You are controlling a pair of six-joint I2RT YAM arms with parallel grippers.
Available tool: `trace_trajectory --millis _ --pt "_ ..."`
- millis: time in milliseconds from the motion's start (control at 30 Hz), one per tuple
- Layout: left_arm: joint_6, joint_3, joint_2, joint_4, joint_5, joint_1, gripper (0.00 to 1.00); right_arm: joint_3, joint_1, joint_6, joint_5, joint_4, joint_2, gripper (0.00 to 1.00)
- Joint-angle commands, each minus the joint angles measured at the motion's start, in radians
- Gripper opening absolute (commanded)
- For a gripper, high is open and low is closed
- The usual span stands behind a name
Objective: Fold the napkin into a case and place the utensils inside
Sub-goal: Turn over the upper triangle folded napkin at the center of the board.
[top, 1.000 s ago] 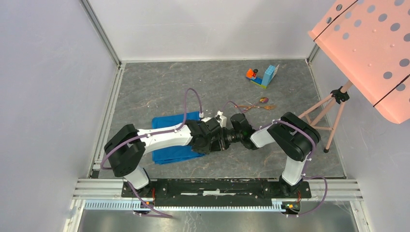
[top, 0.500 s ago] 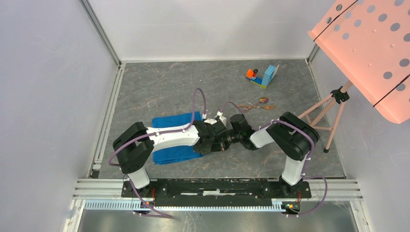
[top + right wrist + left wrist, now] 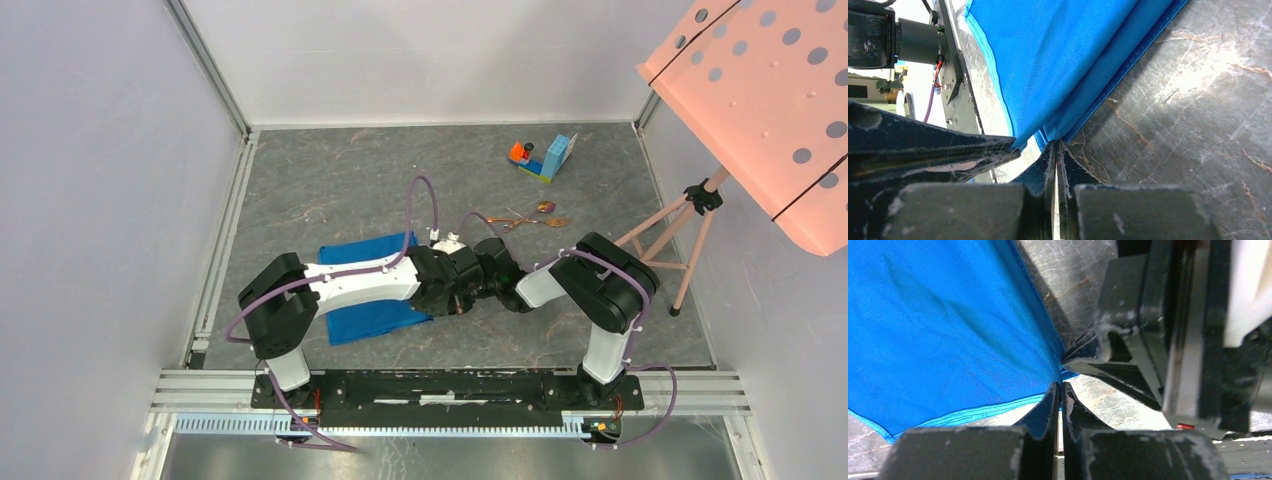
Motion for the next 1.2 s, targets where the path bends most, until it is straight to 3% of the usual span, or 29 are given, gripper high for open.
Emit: trace_trajectory --millis 0,233,333,433,633,800,967,1033,1167 --pt "-0.014 0.044 0.042 0.018 -0.006 -0.014 0.06 -0.016 0.011 -0.012 0.008 0.018 0.011 0.03" --pt "-0.011 0.039 0.046 0.012 -0.002 -0.020 0.15 -0.026 0.008 -0.004 0.019 0.015 0.002 0.06" --pt "-0.017 0.021 -0.002 -0.010 0.004 -0.020 0.27 -0.045 -0.001 0.002 0.026 0.005 -0.016 0.11" --pt "-0.029 -0.003 -0.090 -0.037 0.014 -0.020 0.38 -0.065 -0.021 -0.019 0.042 -0.046 -0.055 0.18" --pt "-0.025 -0.065 -0.348 -0.080 0.032 0.044 0.59 -0.086 -0.038 -0.100 0.058 -0.156 -0.154 0.49" --pt "0.070 -0.218 -0.574 0.059 0.242 0.345 0.69 -0.054 -0.033 -0.105 0.068 -0.175 -0.175 0.66" --pt "0.159 -0.308 -0.653 0.160 0.464 0.709 0.73 0.050 0.030 -0.108 0.107 -0.220 -0.080 0.68" --pt "0.172 -0.326 -0.638 0.200 0.563 0.839 0.73 0.054 0.045 -0.112 0.168 -0.260 -0.067 0.65" --pt "0.169 -0.357 -0.569 0.311 0.640 0.993 0.72 -0.019 0.048 -0.105 0.282 -0.275 -0.106 0.42"
